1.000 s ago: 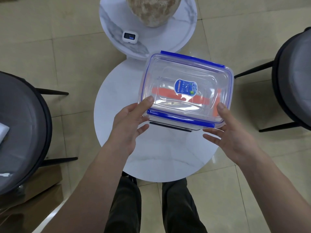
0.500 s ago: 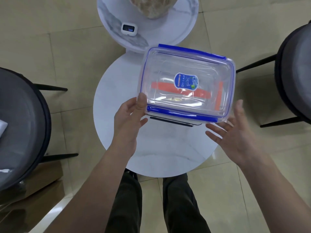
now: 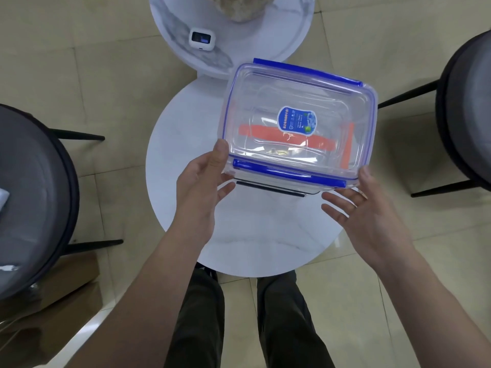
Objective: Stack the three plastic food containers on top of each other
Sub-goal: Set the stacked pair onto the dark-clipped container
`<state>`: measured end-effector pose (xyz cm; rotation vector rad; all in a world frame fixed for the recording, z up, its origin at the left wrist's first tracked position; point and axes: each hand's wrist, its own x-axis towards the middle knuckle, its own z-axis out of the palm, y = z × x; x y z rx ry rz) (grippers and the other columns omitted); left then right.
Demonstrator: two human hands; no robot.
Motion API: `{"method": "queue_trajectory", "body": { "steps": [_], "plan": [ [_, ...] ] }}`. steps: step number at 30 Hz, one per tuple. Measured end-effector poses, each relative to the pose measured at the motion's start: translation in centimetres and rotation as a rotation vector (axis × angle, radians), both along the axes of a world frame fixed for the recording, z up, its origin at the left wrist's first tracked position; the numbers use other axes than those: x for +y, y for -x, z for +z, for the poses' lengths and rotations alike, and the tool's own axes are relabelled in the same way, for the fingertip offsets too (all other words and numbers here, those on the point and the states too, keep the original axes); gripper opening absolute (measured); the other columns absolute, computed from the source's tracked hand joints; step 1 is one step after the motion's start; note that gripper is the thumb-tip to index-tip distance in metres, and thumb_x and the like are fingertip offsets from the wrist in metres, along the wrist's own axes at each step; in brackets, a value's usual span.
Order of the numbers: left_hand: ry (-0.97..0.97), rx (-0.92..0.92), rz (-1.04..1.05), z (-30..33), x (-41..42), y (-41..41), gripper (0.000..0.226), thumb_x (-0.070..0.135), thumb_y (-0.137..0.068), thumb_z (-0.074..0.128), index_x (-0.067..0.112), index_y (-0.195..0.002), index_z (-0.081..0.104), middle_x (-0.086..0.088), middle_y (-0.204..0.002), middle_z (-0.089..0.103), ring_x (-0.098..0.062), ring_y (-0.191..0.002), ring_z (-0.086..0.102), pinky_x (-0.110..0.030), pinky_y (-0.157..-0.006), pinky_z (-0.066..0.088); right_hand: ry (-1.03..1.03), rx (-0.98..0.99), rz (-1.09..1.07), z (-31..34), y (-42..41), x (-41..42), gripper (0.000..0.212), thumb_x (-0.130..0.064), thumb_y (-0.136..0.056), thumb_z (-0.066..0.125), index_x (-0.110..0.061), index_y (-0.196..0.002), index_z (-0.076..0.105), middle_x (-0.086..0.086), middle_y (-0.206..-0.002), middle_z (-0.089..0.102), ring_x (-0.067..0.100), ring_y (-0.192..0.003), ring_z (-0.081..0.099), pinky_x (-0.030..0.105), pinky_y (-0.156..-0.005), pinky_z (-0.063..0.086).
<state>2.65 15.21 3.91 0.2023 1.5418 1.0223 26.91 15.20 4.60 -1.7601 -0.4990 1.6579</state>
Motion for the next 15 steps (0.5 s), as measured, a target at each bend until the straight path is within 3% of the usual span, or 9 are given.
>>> {"method": "queue_trajectory", "body": {
  "steps": [4,8,15],
  "plan": [
    [-0.004,0.0,-0.011,-0.04,0.16,0.08,0.063,0.064,-0.059,0.069,0.02,-0.105,0.068,0.007,-0.09,0.076,-0.015,-0.094,0.074,-0.031,-0.086,0.062,0.007,0.016,-0.009,0.07,0.1,0.28,0.079,-0.072,-0.048,0.077,-0.029,-0.114,0.064,0.001,-0.111,0.074,0.024,-0.113,0.071,0.038,-0.086,0.058],
    [0.0,0.001,-0.023,-0.02,0.27,0.22,0.066,0.065,-0.058,0.069,0.019,-0.106,0.068,0.005,-0.095,0.075,-0.017,-0.097,0.074,-0.031,-0.086,0.062,0.014,0.019,-0.031,-0.02,0.16,0.43,0.092,-0.076,-0.036,0.082,-0.029,-0.114,0.063,0.001,-0.112,0.074,0.021,-0.107,0.074,0.037,-0.084,0.059],
    [0.006,0.005,-0.011,0.02,0.49,0.29,0.059,0.065,-0.06,0.068,0.023,-0.102,0.069,0.006,-0.091,0.076,-0.016,-0.096,0.074,-0.029,-0.083,0.062,0.019,0.014,-0.051,0.07,0.32,0.34,0.091,-0.076,-0.036,0.082,-0.03,-0.113,0.063,0.002,-0.113,0.074,0.022,-0.108,0.074,0.034,-0.08,0.062]
  ]
}}
